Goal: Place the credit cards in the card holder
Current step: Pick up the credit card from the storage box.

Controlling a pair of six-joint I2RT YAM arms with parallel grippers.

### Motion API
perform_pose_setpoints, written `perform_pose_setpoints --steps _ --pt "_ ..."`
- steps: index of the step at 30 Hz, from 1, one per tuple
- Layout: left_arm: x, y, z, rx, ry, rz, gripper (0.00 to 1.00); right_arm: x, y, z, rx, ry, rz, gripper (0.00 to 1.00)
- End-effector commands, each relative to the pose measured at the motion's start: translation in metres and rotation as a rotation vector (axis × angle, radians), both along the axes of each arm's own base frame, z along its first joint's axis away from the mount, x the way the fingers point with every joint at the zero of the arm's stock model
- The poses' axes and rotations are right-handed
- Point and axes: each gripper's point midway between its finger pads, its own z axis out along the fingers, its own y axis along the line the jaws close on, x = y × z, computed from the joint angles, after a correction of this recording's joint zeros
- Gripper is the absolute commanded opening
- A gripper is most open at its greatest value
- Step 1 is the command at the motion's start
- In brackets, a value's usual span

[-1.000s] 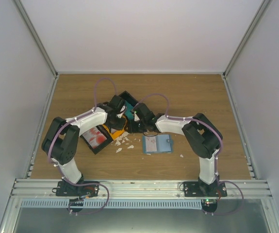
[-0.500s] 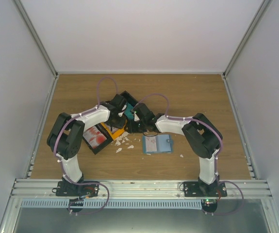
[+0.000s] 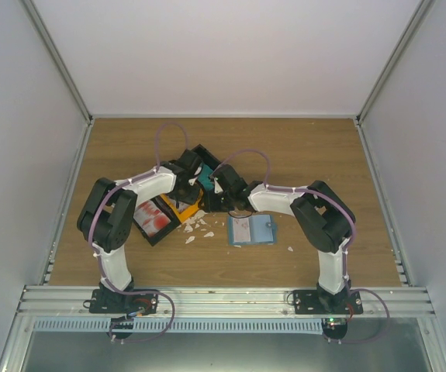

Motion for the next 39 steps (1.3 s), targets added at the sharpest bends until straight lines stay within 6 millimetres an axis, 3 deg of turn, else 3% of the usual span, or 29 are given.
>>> perform_pose_setpoints --steps 1,7,15,25,39 --pt "-0.008 0.002 -0.016 0.011 0.052 0.0 0.38 0.0 0.0 -0.011 -0.027 -0.006 0.0 0.44" --pt "-0.017 -0.011 -0.002 -0.071 0.054 -0.026 0.26 0.001 0.001 -0.011 -0.025 -0.003 0.002 0.44" --pt "-0.034 -0.014 0.003 -0.123 0.078 -0.024 0.23 0.001 0.003 -0.011 -0.02 0.0 0.004 0.44" --pt "-0.042 -0.027 0.021 -0.201 0.07 -0.057 0.19 0.0 0.003 -0.012 -0.017 0.007 0.002 0.44" --pt "-0.061 -0.036 0.024 -0.259 0.119 -0.069 0.2 -0.002 0.0 -0.011 -0.012 0.009 -0.007 0.44"
